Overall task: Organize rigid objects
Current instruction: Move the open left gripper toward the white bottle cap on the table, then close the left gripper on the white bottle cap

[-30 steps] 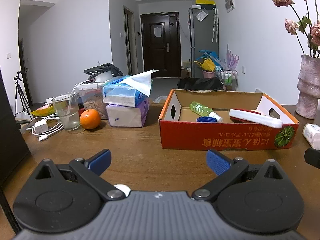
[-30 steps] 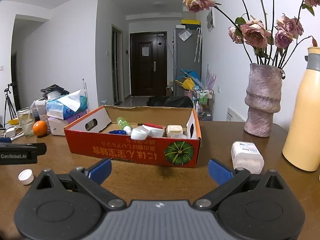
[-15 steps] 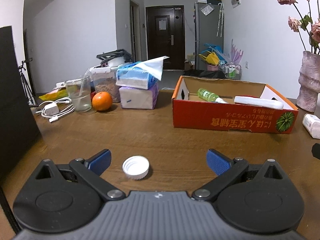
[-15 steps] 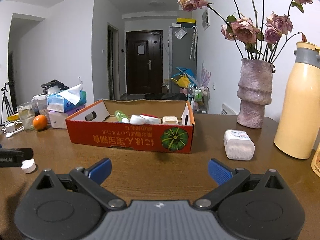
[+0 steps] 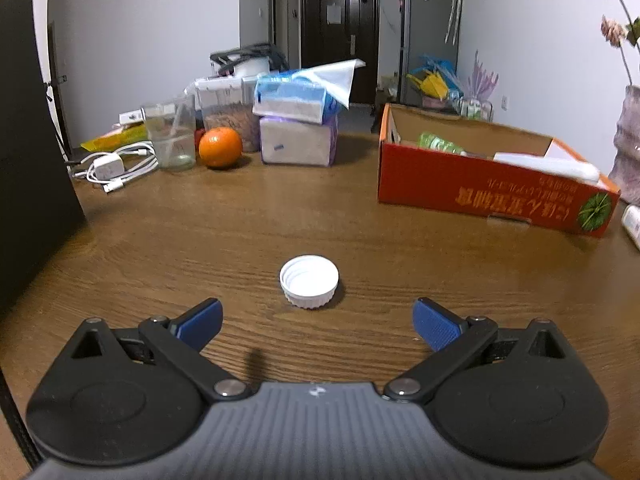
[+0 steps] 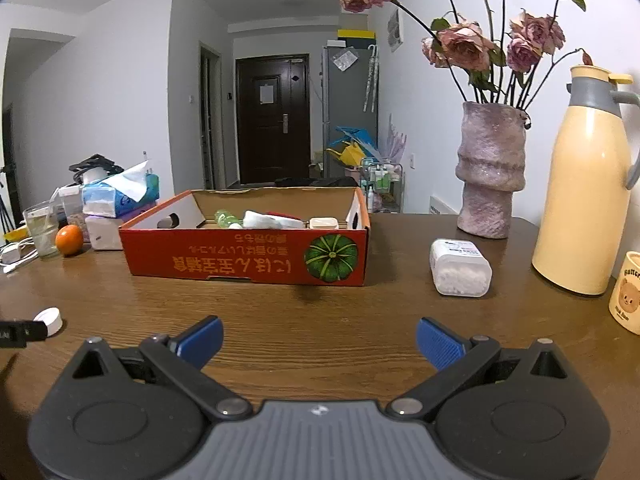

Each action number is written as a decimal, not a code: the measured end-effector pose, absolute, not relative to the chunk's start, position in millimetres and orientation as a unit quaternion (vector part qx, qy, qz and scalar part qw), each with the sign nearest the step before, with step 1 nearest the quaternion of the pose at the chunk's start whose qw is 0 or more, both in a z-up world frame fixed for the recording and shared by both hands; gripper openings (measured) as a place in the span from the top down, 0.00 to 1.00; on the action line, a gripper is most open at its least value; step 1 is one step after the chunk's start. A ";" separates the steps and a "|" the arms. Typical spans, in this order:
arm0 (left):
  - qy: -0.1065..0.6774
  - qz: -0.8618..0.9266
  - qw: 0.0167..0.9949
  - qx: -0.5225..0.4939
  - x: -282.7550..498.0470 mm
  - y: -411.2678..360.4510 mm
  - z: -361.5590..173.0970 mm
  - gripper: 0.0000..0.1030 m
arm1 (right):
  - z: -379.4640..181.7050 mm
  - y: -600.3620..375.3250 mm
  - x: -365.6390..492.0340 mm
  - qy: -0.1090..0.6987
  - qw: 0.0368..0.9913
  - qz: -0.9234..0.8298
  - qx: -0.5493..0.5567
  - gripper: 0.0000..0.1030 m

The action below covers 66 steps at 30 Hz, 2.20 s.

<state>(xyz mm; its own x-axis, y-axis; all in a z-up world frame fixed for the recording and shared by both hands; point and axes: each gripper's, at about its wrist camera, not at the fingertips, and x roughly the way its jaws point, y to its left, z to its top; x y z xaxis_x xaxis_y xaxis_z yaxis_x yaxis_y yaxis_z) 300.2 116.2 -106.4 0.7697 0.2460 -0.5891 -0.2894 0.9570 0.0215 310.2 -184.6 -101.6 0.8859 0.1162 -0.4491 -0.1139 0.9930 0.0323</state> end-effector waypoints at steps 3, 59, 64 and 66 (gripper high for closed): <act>0.317 0.148 0.936 -0.038 309.8 121.3 -111.7 0.00 | -102.7 -185.5 311.4 0.233 0.971 0.056 0.005 0.00; 0.324 0.117 0.938 -0.035 336.5 126.0 -117.3 0.01 | -112.2 -179.1 311.8 0.247 0.968 0.050 -0.007 0.00; 0.330 0.123 0.936 -0.017 348.9 124.2 -124.1 0.05 | -113.2 -178.0 312.7 0.249 0.967 0.048 -0.009 0.00; 0.335 0.119 0.934 -0.020 352.0 125.4 -125.8 0.16 | -113.8 -177.5 313.1 0.250 0.967 0.048 -0.010 0.00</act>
